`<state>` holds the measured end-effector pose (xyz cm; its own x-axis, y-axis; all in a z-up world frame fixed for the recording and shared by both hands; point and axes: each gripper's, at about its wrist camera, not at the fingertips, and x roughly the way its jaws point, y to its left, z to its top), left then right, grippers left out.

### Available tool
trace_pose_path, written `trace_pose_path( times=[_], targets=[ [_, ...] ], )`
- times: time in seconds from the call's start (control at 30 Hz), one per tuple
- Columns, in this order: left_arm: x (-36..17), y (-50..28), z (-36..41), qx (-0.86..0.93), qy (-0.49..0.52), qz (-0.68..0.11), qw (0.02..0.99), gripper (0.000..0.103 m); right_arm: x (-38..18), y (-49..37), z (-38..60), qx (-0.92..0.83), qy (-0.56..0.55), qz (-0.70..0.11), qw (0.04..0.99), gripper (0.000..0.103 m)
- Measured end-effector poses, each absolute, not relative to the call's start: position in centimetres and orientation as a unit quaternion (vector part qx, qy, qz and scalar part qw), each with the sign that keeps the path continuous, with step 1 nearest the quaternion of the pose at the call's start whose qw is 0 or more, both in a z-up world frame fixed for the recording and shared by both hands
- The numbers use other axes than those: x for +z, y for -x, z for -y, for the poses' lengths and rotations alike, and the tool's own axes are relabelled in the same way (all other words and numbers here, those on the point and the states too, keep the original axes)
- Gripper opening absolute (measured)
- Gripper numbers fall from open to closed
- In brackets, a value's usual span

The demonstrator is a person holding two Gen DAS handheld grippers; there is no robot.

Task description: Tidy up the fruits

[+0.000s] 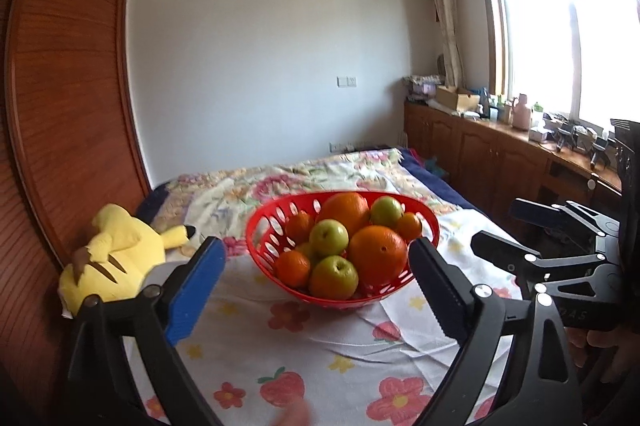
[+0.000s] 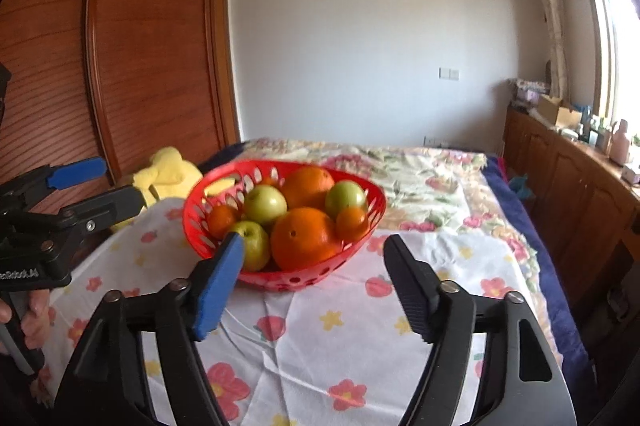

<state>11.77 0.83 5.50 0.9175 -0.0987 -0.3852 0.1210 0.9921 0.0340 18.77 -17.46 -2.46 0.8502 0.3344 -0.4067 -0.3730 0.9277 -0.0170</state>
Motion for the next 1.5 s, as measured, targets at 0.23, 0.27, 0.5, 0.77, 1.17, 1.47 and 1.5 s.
trace_pose_path(
  times=[0.23,0.27,0.5,0.77,1.17,1.47,1.5],
  targets=[
    [7.8,-8.7,-1.1,-0.050,-0.017,-0.174,0.983,0.094,0.2,-16.0,18.0,0.176,0.044,-0.171,0.968,0.091],
    [8.0,-8.2,-1.1,-0.050,-0.017,-0.173,0.983,0.094,0.5,-15.7,18.0,0.175,0.044,-0.169,0.969,0.091],
    [8.9,-5.5,-1.2,-0.051,-0.010,-0.177,0.983,0.094,2.4,-12.8,18.2,0.162,0.041,-0.148,0.975,0.102],
    [8.9,-2.9,-1.0,-0.044,-0.009,-0.185,0.982,0.094,3.2,-10.0,18.8,0.157,0.040,-0.143,0.976,0.102],
    [8.2,-0.7,-0.7,-0.038,-0.016,-0.184,0.982,0.094,3.3,-7.8,19.8,0.156,0.029,-0.145,0.977,0.102],
    [7.8,-0.7,-0.5,-0.034,-0.013,-0.192,0.981,0.094,2.9,-7.1,19.8,0.145,0.041,-0.144,0.978,0.102],
    [7.9,-0.6,-0.5,-0.035,-0.012,-0.192,0.981,0.094,2.8,-7.0,19.8,0.147,0.040,-0.145,0.978,0.102]
  ],
)
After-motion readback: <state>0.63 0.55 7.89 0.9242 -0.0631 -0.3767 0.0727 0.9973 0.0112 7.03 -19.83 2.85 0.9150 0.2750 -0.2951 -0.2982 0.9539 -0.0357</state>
